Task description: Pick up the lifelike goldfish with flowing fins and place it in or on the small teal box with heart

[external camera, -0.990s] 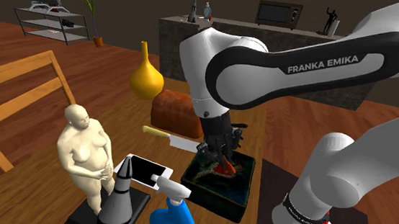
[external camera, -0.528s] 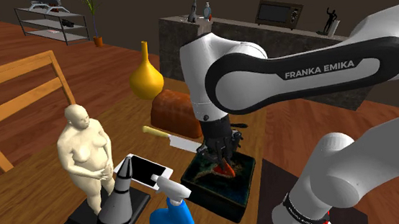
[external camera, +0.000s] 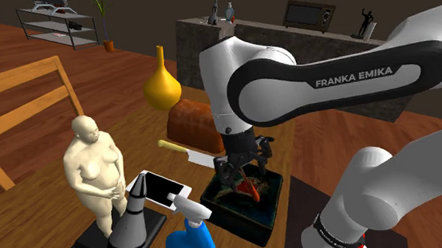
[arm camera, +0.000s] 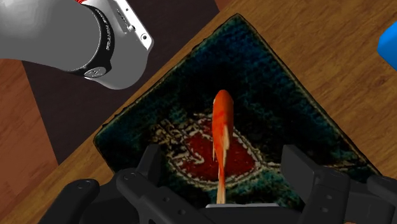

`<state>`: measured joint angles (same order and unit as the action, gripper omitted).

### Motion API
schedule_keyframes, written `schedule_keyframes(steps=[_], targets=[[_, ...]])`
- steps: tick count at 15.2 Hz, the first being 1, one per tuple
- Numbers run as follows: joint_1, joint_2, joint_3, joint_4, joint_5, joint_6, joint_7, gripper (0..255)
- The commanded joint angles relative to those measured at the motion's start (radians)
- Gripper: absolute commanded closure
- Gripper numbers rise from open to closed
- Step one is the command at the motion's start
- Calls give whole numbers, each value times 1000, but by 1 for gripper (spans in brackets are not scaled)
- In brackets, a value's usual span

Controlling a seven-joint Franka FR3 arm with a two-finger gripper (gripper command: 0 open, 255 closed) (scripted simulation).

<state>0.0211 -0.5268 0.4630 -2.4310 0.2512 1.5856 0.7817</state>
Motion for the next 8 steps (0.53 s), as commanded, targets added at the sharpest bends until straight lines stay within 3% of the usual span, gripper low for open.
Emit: schedule_keyframes(steps=[1,4,8], targets=[[-5,9,-4,38,-7,-29,3,0],[-17,39,-14,148,-27,-109,13,0],[-17,39,-14,148,-27,-109,13,0]])
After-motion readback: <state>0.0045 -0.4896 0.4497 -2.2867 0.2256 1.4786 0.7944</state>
